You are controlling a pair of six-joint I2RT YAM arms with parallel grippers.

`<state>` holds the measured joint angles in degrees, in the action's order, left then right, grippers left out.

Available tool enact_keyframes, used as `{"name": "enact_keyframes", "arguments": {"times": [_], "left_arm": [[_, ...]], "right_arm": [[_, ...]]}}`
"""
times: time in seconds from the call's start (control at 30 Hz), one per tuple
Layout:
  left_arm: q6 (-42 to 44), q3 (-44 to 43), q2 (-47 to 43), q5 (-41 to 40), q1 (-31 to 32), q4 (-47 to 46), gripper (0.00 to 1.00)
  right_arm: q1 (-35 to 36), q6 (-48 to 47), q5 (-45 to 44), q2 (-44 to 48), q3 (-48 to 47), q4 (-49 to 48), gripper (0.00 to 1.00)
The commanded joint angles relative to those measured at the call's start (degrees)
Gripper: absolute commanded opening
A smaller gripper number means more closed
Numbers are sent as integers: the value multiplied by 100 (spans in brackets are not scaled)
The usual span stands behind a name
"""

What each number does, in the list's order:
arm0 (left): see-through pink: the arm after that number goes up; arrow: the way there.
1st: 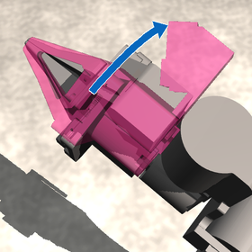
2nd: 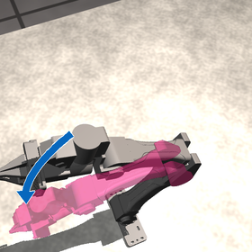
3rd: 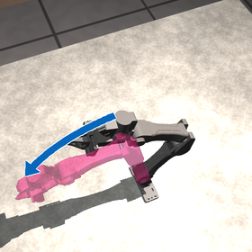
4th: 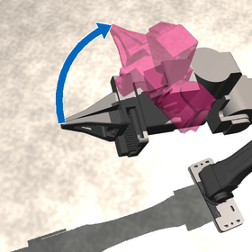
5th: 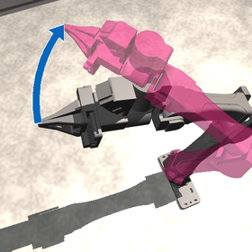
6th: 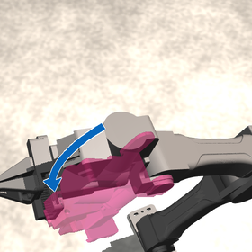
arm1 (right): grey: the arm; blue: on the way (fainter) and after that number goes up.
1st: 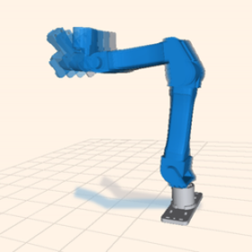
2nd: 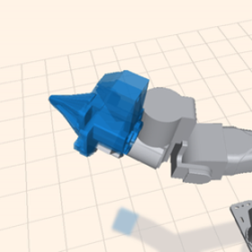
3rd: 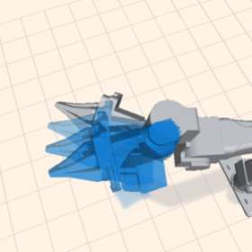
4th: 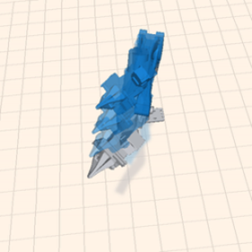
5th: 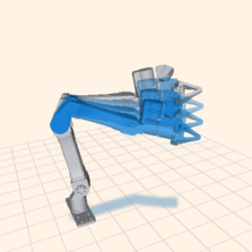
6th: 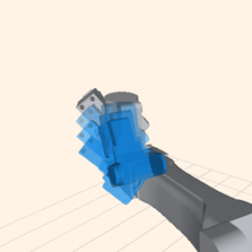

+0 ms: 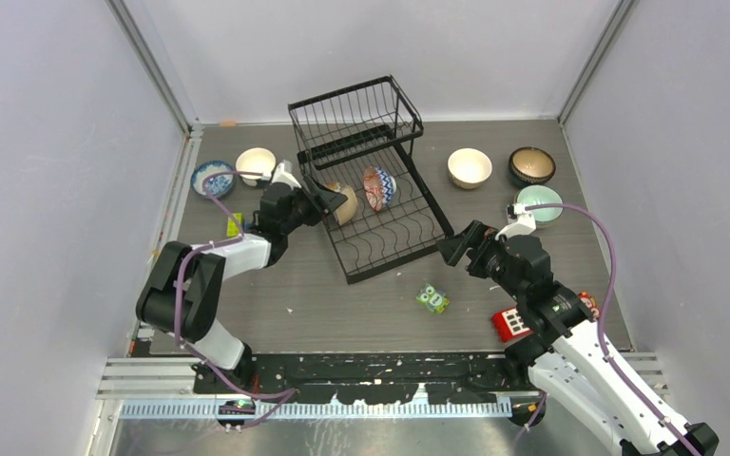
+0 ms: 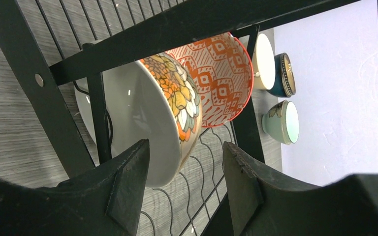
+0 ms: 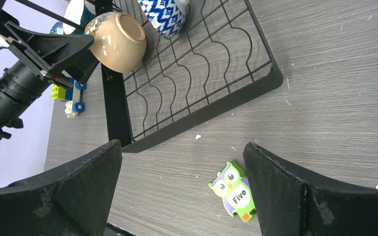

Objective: Unload the bowls from the dish rack
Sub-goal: Pick up the bowl from the dish rack.

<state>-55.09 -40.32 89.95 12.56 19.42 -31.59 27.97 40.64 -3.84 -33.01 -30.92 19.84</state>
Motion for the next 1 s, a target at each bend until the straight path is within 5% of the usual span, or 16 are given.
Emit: {"name": "enact_keyframes", "arguments": {"times": [0.0,0.97], "left_arm": [[37,-171,85,114,-26,-438,57],[-230,-33,786,761,-219,-1735,50]], "right_arm": [[20,-118,-74,23,-90,-45,96],[12,-197,-117,102,-151,119,96]]}}
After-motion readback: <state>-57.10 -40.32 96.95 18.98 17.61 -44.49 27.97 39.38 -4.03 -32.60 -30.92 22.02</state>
